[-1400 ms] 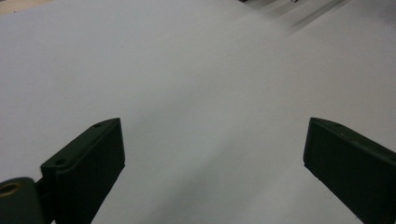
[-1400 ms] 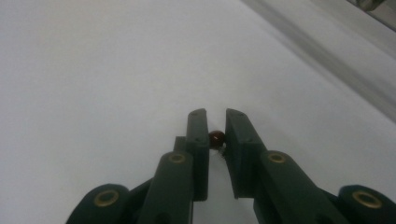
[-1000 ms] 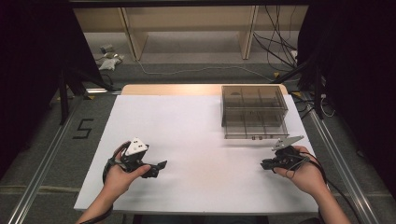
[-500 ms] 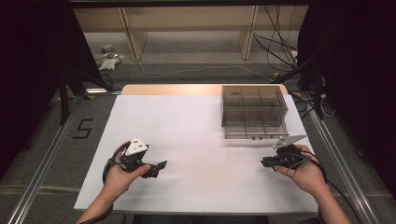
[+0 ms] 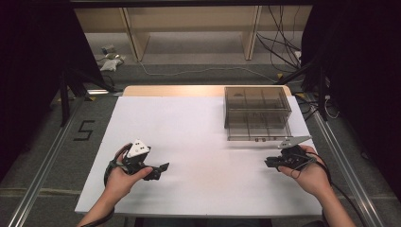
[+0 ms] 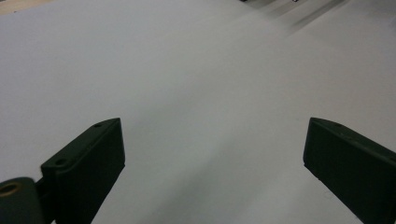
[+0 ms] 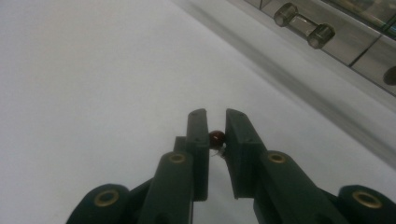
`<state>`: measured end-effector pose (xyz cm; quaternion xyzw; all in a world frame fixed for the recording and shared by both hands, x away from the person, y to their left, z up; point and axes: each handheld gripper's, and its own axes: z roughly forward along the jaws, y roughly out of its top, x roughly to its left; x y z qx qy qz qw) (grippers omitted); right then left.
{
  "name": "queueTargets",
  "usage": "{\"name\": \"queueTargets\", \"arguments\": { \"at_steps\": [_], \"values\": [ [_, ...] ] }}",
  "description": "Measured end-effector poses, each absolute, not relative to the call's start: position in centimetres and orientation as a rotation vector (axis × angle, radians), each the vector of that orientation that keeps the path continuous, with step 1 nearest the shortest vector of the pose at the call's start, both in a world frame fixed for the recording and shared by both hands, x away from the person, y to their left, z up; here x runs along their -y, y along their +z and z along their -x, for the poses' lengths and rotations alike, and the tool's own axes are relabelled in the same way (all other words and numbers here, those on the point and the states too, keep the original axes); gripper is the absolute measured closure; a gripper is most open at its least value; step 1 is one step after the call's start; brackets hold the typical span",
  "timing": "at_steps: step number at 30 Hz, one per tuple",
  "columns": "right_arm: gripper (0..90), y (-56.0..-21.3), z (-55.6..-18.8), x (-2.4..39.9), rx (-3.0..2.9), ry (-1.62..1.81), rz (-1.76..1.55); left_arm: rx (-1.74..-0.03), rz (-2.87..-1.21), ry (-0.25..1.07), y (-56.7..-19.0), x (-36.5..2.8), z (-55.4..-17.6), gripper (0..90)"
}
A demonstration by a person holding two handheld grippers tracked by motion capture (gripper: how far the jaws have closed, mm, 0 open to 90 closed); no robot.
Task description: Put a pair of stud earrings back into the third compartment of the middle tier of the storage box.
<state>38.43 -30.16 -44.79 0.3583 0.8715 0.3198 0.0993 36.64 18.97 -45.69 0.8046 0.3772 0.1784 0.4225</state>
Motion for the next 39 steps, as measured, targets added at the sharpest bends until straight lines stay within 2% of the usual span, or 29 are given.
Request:
{"name": "queueTargets", "arguments": {
  "at_steps": [39],
  "values": [
    [80.7,-43.82,-38.76,30.99,-2.427,1.062,-1.131,-0.945,-2.017,0.445,-45.71,-18.96,-36.67,5.6]
  ]
}}
